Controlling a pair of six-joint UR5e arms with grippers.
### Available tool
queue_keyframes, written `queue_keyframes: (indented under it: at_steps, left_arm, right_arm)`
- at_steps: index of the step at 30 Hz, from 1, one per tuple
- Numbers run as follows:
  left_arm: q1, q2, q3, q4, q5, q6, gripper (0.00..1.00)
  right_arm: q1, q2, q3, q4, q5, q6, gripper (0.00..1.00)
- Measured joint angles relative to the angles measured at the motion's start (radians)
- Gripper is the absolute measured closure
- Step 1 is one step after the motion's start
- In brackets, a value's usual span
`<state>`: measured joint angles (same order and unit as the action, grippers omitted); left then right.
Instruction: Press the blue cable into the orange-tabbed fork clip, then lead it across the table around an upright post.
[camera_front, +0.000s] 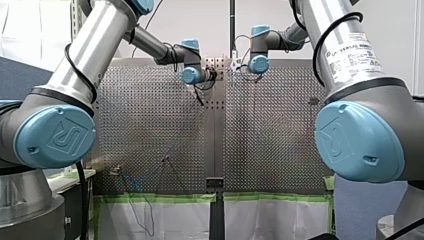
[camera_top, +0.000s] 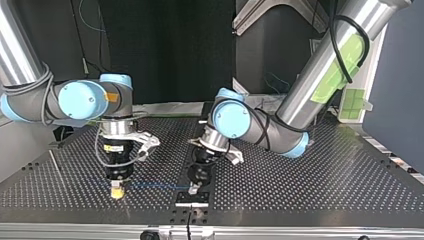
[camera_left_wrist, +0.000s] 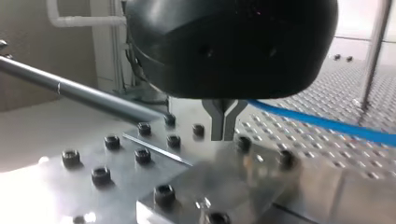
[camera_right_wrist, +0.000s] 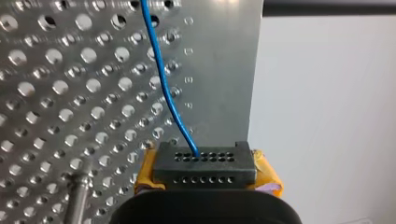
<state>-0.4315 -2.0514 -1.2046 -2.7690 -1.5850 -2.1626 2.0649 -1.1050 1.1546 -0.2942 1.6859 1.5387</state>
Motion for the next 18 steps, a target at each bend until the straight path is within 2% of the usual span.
queue_keyframes:
  at_steps: [8, 18]
  left_arm:
    - [-0.007, -0.001, 0.024, 0.002, 0.023, -0.045, 1.00]
    - [-0.007, -0.001, 0.025, 0.008, 0.040, -0.066, 1.00]
  right_arm:
    - [-0.017, -0.007, 0.000, 0.005, 0.000, 0.000, 1.00]
    - [-0.034, -0.009, 0.000, 0.012, 0.000, -0.002, 1.00]
